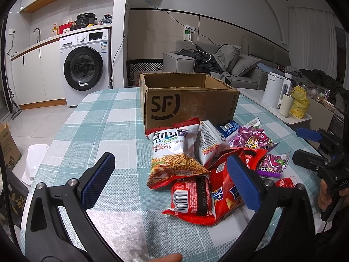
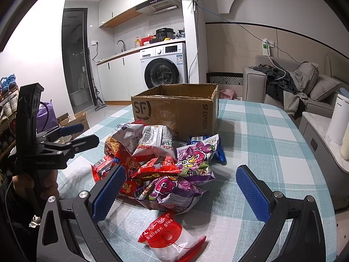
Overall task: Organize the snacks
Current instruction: 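Lower the right gripper onto the red-white balloon glue pack while the left gripper closes on a red snack bag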
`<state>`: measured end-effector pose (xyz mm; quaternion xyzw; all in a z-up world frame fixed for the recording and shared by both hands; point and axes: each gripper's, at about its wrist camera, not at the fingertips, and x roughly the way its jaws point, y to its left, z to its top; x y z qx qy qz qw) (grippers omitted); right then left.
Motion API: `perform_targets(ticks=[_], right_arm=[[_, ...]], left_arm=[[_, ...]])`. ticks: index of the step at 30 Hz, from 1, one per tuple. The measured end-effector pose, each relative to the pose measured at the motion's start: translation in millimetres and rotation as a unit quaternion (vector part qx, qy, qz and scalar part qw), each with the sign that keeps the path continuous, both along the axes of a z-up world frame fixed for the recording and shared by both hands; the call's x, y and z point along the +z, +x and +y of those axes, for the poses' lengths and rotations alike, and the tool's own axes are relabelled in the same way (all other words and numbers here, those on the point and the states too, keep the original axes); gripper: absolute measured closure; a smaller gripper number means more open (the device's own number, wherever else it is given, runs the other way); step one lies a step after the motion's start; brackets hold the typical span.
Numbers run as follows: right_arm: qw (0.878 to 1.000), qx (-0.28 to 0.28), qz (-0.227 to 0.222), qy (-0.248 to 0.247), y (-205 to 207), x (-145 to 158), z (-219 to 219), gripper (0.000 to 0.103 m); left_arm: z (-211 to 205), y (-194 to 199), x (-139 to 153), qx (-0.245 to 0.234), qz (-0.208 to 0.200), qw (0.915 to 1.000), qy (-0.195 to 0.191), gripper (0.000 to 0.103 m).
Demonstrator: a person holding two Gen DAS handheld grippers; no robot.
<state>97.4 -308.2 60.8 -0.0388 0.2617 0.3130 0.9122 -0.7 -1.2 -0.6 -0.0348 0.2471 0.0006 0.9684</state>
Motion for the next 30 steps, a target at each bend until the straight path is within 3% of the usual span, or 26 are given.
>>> perform_targets(ticks=[11,16,30], right_arm=[[1.0,-0.012,0.018,-0.02,7.1,-3.0,4.9,0.0],[0.999,-0.012,0.026,-0.04,10.0,-5.2,9.4,0.0],[0.992,-0.018,0.106,-0.063,6.5,-14.6,-5.3,0.0]], left_arm=[[5.7,11.0,-6.4,0.003,0.035,0.9993,-0.013,0.001],[6.1,10.2,-5.7,0.003,0.032,0.9994,-0.011,0.001],[5.1,9.8,-11.1,-0.006,0.086,0.9961,0.016,0.001]])
